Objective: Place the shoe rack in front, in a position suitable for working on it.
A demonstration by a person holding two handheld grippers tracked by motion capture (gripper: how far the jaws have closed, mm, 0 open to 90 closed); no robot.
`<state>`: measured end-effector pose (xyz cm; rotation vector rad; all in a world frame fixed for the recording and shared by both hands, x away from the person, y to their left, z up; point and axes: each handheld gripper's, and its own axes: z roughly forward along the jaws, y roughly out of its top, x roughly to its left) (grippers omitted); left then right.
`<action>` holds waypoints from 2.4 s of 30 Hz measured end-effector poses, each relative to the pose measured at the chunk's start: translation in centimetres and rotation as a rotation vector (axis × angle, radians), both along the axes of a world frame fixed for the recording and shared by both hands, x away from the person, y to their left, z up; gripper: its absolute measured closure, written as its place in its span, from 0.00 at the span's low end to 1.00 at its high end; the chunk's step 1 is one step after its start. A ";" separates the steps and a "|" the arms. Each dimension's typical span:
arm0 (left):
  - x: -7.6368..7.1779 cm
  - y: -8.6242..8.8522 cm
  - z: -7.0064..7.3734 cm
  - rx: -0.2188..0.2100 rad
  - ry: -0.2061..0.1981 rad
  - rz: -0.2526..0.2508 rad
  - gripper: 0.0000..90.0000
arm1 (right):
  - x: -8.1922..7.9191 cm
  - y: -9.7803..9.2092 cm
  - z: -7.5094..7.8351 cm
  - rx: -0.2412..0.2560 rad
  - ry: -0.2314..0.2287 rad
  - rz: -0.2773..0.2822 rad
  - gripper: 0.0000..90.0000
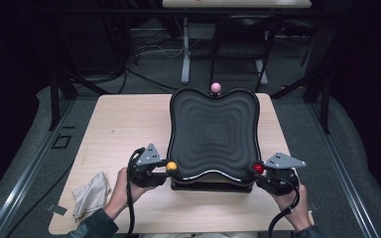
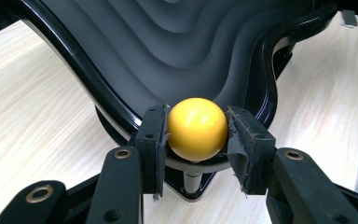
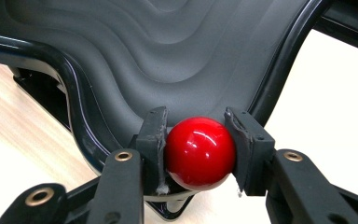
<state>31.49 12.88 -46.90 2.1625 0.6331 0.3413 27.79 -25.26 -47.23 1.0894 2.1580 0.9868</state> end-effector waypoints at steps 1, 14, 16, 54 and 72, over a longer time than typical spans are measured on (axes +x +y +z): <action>0.2 0.5 0.0 -0.005 0.005 0.011 0.67 | 0.5 0.4 0.0 0.003 0.002 0.010 0.67; 1.5 4.3 -0.1 -0.024 0.021 0.109 0.67 | 4.4 3.8 0.1 0.013 0.015 0.091 0.67; 1.7 5.0 -0.1 -0.023 0.021 0.124 0.67 | 4.9 4.4 0.0 0.021 0.020 0.107 0.67; 3.2 15.1 0.1 -0.011 0.051 0.328 0.66 | 9.1 14.4 -0.4 0.110 0.062 0.295 0.67; 2.3 17.2 0.1 -0.015 0.056 0.383 0.66 | 8.8 16.7 -0.6 0.119 0.053 0.359 0.67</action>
